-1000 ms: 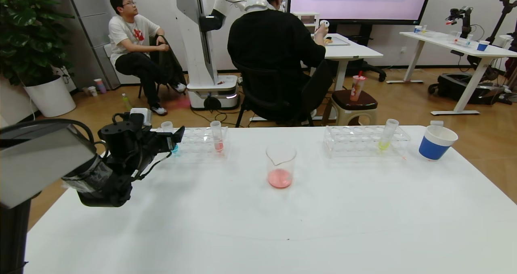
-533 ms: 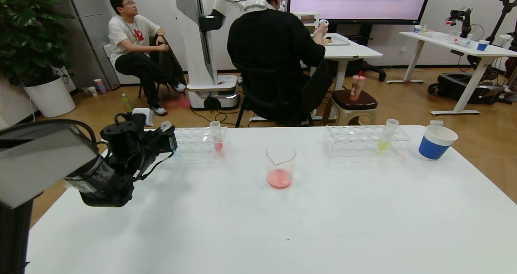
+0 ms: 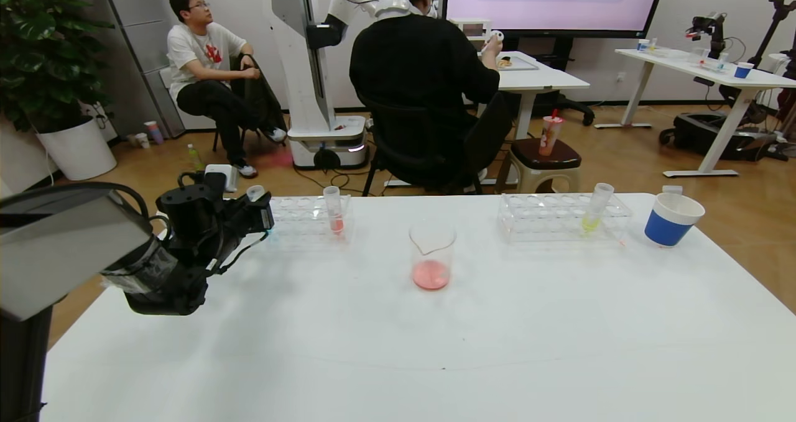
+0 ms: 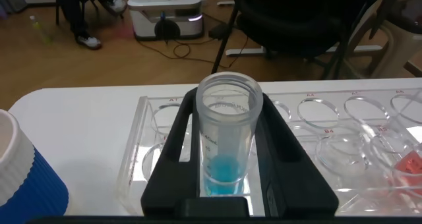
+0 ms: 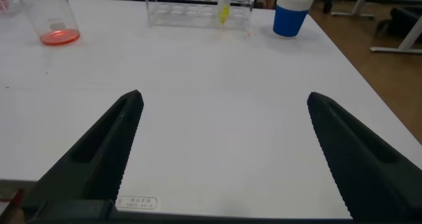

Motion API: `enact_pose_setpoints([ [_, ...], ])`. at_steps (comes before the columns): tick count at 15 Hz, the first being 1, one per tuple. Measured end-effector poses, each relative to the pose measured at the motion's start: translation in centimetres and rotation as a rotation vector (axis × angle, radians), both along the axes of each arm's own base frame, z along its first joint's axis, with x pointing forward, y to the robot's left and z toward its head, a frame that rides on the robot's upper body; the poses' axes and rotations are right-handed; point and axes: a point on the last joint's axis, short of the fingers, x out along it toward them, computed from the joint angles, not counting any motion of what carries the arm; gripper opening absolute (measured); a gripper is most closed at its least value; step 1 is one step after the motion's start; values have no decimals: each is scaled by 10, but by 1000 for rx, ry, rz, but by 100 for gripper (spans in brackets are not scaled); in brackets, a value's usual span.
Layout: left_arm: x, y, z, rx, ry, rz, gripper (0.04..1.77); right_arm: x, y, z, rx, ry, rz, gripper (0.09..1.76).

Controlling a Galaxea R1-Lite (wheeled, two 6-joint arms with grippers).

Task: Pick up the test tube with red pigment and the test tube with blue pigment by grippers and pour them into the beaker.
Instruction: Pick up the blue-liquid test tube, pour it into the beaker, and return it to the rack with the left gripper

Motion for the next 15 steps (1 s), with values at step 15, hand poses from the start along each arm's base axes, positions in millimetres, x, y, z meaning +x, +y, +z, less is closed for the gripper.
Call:
enact_pose_setpoints([
  [15, -19, -17, 108, -3, 56, -240, 51, 0, 0, 0, 0, 0, 0, 174],
])
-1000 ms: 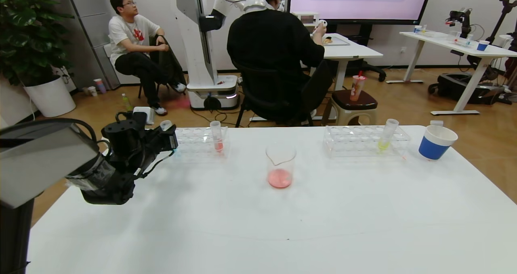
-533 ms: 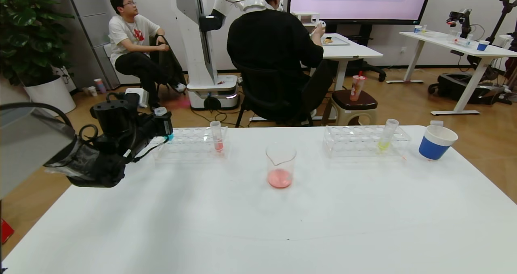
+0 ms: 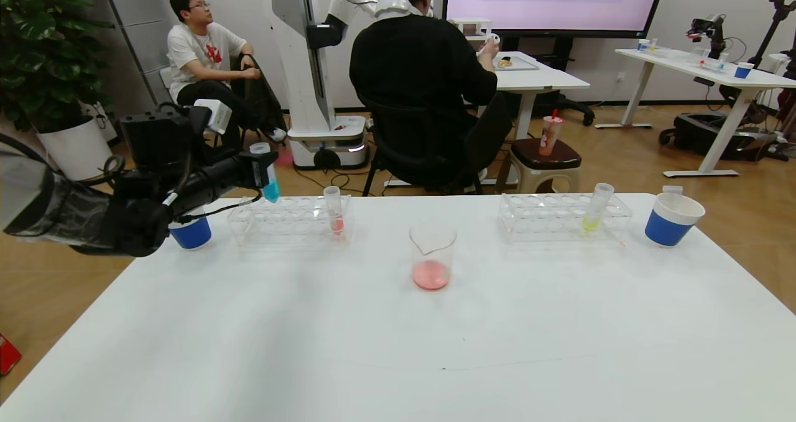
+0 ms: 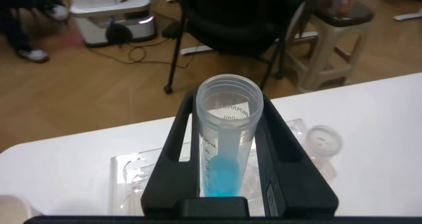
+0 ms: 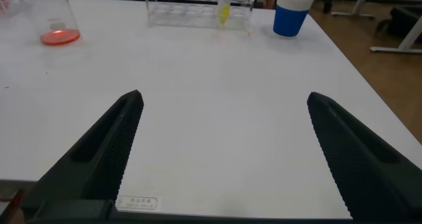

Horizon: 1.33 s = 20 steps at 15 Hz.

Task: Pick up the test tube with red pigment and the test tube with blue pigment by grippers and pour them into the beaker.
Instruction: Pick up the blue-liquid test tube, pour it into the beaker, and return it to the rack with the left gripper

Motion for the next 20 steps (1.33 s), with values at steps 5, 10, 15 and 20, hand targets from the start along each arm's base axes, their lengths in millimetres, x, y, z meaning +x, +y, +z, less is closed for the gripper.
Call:
enact_pose_setpoints([
  [5, -7, -42, 49, -21, -28, -370, 51, 0, 0, 0, 0, 0, 0, 174],
  [10, -6, -106, 63, -24, -82, -659, 51, 0, 0, 0, 0, 0, 0, 174],
  [15, 14, -146, 50, 99, -202, -786, 51, 0, 0, 0, 0, 0, 0, 174],
  [20, 38, -164, 30, 304, -438, -817, 51, 0, 0, 0, 0, 0, 0, 174],
])
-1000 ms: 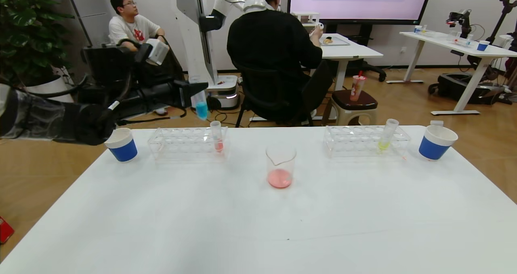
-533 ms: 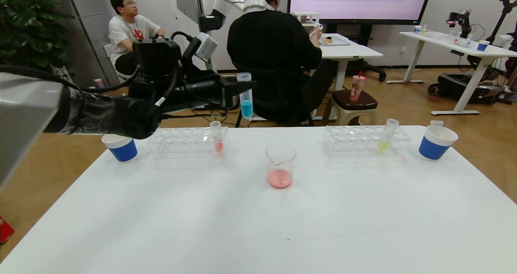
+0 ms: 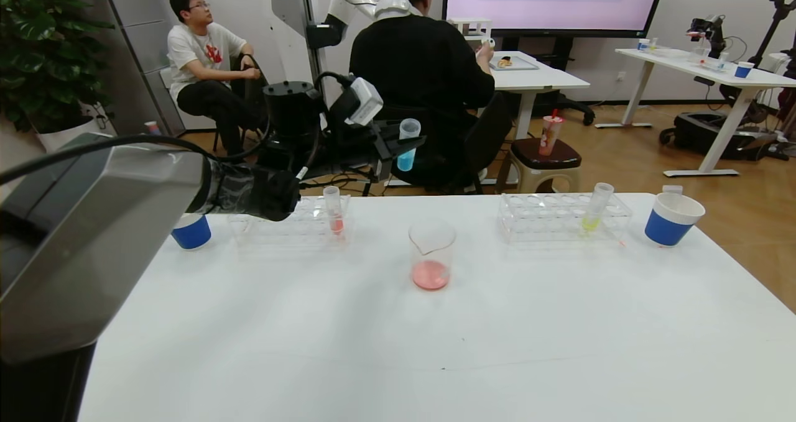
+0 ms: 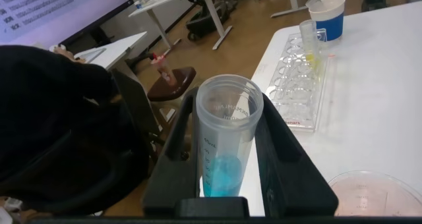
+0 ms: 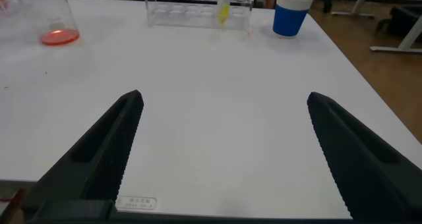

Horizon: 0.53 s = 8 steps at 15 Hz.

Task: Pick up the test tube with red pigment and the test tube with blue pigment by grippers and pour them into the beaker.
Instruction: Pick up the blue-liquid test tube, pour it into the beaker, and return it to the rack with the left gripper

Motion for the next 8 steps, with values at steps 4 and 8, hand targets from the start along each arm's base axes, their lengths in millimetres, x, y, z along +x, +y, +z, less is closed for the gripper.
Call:
enact_pose_setpoints([
  [4, 1, -3, -16, 90, -158, 3, 51, 0, 0, 0, 0, 0, 0, 174],
  [8, -1, -3, -31, 154, -252, 20, 51, 0, 0, 0, 0, 0, 0, 174],
])
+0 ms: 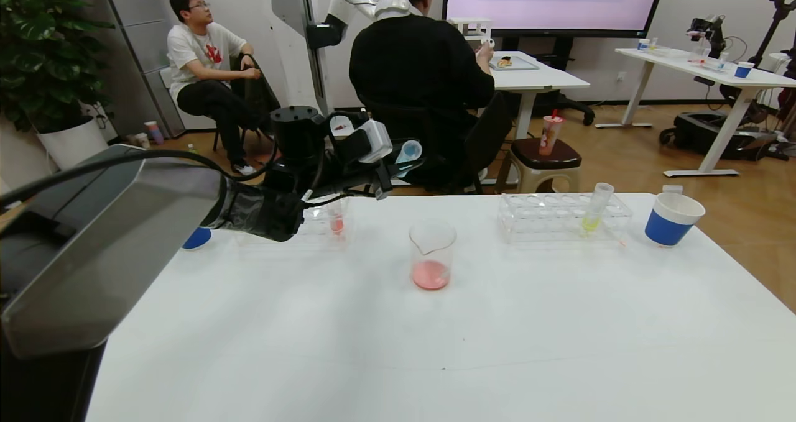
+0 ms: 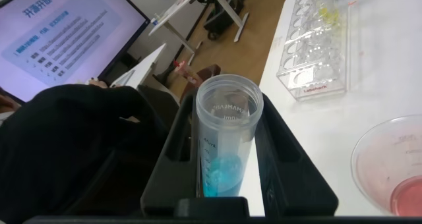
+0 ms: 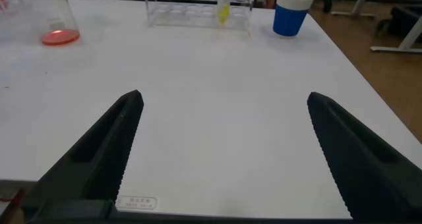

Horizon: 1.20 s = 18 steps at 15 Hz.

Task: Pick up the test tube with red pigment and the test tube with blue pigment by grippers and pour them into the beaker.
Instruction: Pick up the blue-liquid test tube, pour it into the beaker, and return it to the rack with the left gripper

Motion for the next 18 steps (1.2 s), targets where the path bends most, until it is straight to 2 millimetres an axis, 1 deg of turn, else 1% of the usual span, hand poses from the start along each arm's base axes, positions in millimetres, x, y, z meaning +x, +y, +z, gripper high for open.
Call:
enact_pose_setpoints([
  [4, 0, 0, -5, 69, -128, 11, 51, 0, 0, 0, 0, 0, 0, 174],
  [7, 3, -1, -11, 86, -211, 16, 51, 0, 0, 0, 0, 0, 0, 174],
  [10, 3, -7, -21, 134, -282, 2, 51, 0, 0, 0, 0, 0, 0, 174],
  [14, 4, -10, -34, 201, -377, -42, 51, 0, 0, 0, 0, 0, 0, 174],
  [18, 6, -11, -38, 247, -474, -68, 51, 0, 0, 0, 0, 0, 0, 174],
])
